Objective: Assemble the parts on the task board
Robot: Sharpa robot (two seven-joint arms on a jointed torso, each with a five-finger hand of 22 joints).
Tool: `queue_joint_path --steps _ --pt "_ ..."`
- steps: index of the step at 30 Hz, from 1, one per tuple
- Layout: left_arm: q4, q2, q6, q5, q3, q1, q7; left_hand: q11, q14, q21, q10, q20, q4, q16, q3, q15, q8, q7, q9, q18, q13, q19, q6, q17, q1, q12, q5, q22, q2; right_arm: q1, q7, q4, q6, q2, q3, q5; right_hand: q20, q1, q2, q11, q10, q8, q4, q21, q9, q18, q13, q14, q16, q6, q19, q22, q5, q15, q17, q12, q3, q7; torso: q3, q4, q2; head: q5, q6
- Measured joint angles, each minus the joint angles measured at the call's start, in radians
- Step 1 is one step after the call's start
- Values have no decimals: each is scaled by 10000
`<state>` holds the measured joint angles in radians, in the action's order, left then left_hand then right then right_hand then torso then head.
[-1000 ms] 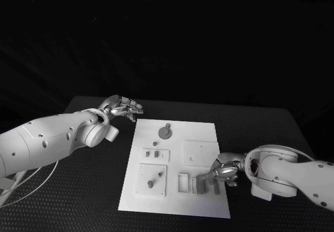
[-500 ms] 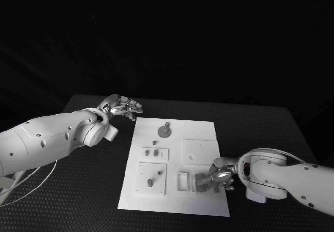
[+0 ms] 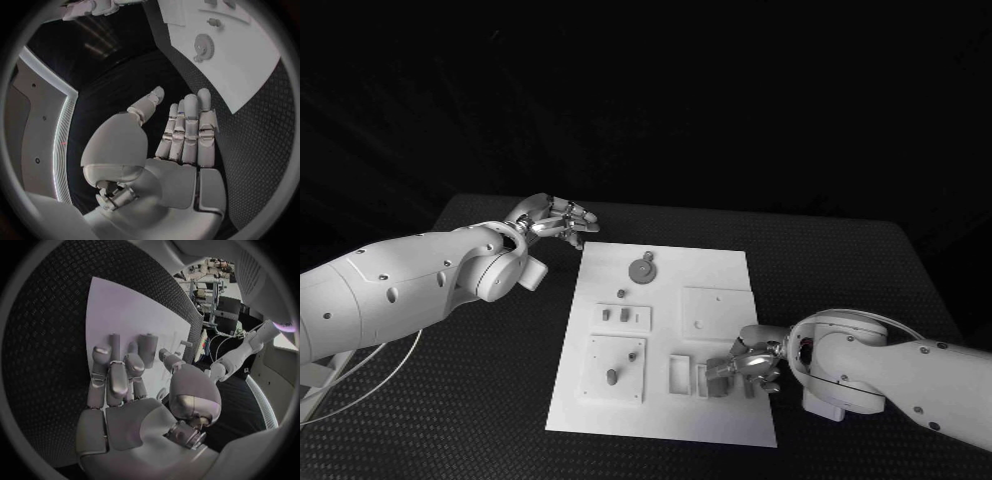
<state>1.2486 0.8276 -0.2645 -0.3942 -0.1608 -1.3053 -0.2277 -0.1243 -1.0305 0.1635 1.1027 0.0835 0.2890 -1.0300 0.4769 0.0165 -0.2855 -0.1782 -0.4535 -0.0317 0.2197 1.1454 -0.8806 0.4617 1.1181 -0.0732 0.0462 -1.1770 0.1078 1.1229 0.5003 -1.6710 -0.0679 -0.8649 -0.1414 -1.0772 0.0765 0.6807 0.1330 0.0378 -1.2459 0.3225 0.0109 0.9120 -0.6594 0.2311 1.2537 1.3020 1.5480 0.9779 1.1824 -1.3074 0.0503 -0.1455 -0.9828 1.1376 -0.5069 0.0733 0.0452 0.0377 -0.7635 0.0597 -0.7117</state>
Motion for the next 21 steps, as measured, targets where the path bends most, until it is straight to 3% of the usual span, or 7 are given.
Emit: queue_joint_path --steps 9,17,21 --pt "18 15 9 23 -2 0 -6 0 0 0 0 -16 0 0 0 0 0 -34 0 0 0 -16 34 -1 0 0 0 1 0 0 45 72 71 96 0 9 -11 71 -71 -10 7 -91 -158 39 15 -4 -61 14 0 1 -19 0 0 15 42 -47 -39 1 7 -4 3 26 -44" --pt "43 29 19 30 -2 0 -8 0 0 0 0 -16 0 0 0 0 0 -36 -1 0 1 -16 36 -2 0 0 0 2 0 34 126 156 72 214 -37 3 5 95 -173 -59 21 -129 -656 40 16 -6 -98 -17 0 7 -43 0 0 47 41 -84 20 3 12 -8 7 30 -76" --pt "66 41 25 33 -2 0 -8 0 0 0 1 -16 0 0 0 0 0 -35 -1 0 1 -16 36 -2 0 0 0 2 0 52 139 212 73 265 -66 -16 -8 244 -383 -59 21 -157 -1021 77 59 -14 -113 -3 0 117 -63 0 0 71 26 -84 11 49 15 -8 8 12 -82"
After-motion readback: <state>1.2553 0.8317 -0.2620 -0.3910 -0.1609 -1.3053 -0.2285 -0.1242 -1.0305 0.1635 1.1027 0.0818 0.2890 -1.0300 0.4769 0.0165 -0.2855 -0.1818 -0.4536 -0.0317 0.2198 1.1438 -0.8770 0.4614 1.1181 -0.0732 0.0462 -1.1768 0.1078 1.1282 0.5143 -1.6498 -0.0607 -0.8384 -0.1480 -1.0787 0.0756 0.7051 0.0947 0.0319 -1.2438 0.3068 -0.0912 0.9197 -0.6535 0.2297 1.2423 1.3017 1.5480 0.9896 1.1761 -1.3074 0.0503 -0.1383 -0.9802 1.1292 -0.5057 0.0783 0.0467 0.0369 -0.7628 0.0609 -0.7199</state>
